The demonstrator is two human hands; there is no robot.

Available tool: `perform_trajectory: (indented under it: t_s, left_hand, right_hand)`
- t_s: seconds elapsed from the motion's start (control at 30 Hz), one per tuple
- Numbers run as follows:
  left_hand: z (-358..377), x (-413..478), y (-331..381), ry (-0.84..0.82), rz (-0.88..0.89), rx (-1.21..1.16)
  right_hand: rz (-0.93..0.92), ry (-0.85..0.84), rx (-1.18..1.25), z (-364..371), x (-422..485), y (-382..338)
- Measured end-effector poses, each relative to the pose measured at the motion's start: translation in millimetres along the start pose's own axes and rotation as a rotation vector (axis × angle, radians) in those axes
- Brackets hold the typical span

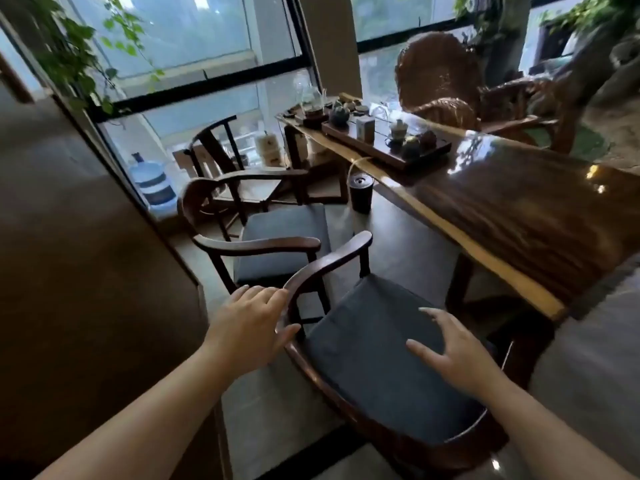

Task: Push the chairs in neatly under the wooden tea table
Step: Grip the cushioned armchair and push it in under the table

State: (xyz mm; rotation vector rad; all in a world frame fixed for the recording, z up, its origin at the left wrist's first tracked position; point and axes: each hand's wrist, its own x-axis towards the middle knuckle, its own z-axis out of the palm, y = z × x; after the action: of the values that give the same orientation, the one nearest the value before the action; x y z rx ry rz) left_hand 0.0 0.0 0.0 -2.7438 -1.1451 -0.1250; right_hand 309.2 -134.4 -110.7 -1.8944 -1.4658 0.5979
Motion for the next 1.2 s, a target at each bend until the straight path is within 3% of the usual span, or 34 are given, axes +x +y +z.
perform_trajectory:
  t_s: [0.23,0.4,0.77,0.97,1.2]
  left_hand:
    - [61.4,26.6,11.0,-0.11,0.063,-0.154]
    - [102.9,38.6,12.1,-0.185,0.106,-0.289]
    - [165.3,80.1,-47.5,-0.42,0.318,-0.464]
    - [191.6,93.1,-80.4,-0.608,0.517,-0.465]
    - [226.2,95.1,-99.6,-0.479,0.914,-0.445]
  right_hand:
    - [0.18,0.0,0.037,18.0,-2.0,28.5]
    - [0.39,0.009,0.204,40.9,-26.2,36.0]
    - [0.711,-0.047,0.363,136.0,-50.8,-10.8]
    - [0.755,0.042,0.188,164.1,-45.5,-39.0]
    - [0.557,-0.123,-0.233,172.3,-46.6,-50.3]
